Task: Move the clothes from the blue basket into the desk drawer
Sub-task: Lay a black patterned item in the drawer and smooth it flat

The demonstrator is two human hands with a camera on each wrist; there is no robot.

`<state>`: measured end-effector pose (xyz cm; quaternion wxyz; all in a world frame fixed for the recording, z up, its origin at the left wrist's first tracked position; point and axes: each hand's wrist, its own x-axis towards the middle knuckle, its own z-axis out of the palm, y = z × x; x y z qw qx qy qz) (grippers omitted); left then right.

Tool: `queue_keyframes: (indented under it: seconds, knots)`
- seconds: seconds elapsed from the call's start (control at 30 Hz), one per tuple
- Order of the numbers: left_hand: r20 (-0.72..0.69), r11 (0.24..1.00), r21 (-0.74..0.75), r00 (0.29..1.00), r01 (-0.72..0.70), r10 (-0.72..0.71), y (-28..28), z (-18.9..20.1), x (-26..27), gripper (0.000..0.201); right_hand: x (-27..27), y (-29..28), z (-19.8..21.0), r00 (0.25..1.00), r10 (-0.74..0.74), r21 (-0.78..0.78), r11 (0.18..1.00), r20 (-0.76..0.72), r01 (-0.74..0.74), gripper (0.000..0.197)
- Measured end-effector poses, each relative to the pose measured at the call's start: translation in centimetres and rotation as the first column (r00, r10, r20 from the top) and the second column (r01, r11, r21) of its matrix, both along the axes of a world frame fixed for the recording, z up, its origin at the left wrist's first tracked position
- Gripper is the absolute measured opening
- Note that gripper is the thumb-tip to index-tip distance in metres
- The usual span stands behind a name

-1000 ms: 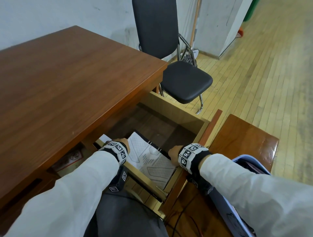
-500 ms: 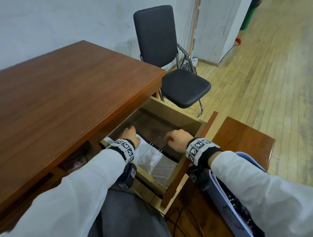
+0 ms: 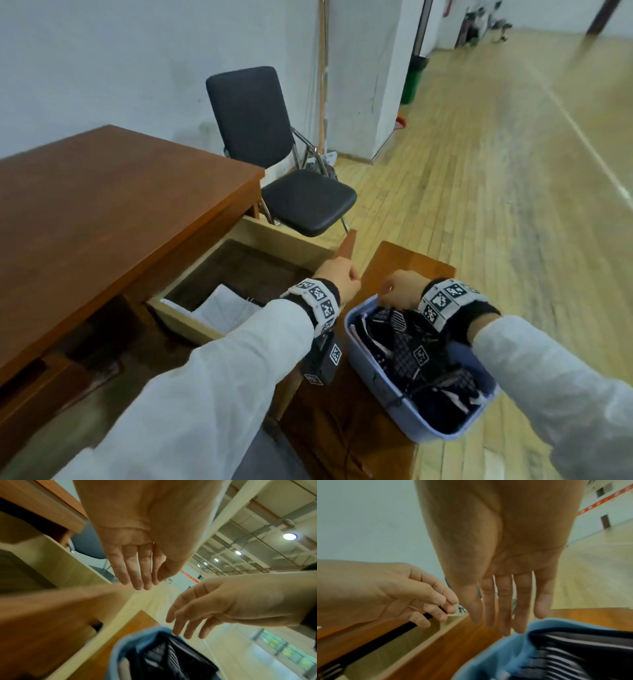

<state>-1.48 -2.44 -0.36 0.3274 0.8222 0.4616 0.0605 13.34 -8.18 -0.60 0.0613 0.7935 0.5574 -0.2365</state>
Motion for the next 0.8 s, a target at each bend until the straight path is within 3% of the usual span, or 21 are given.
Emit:
queue_keyframes:
  seconds: [0.17,0.37,0.5,0.67,0.8]
  knots:
    - [-0.076,0.986,-0.111,0.989,0.121,-0.130,-3.1,-2.1,3.1,0.016,2.9,-4.2,-2.1,0.994,-0.055,-0.195,0.978,0.095,0.072,0.036]
    - [-0.196,0.953,-0.210,0.945,0.220,-0.262,-5.5,-4.8,5.3,0.020,3.3,-5.5,-3.4,0.992,-0.091,-0.250,0.962,0.085,0.110,0.033]
    - [-0.128,0.969,-0.220,0.981,0.113,-0.143,-6.9,-6.0,6.5,0.041,2.5,-5.5,-3.0,0.994,-0.076,-0.255,0.962,0.077,0.093,0.032]
    - [-0.043,0.958,-0.283,0.998,0.040,-0.054,-6.4,-6.7,6.8,0.030,2.9,-5.4,-2.6,0.987,-0.161,-0.217,0.964,-0.025,0.152,0.036]
    - [0.108,0.960,-0.279,0.994,0.029,0.001,-6.1,-5.9,6.8,0.027,2.6,-5.2,-1.8,0.944,-0.323,-0.139,0.940,-0.069,0.312,0.062]
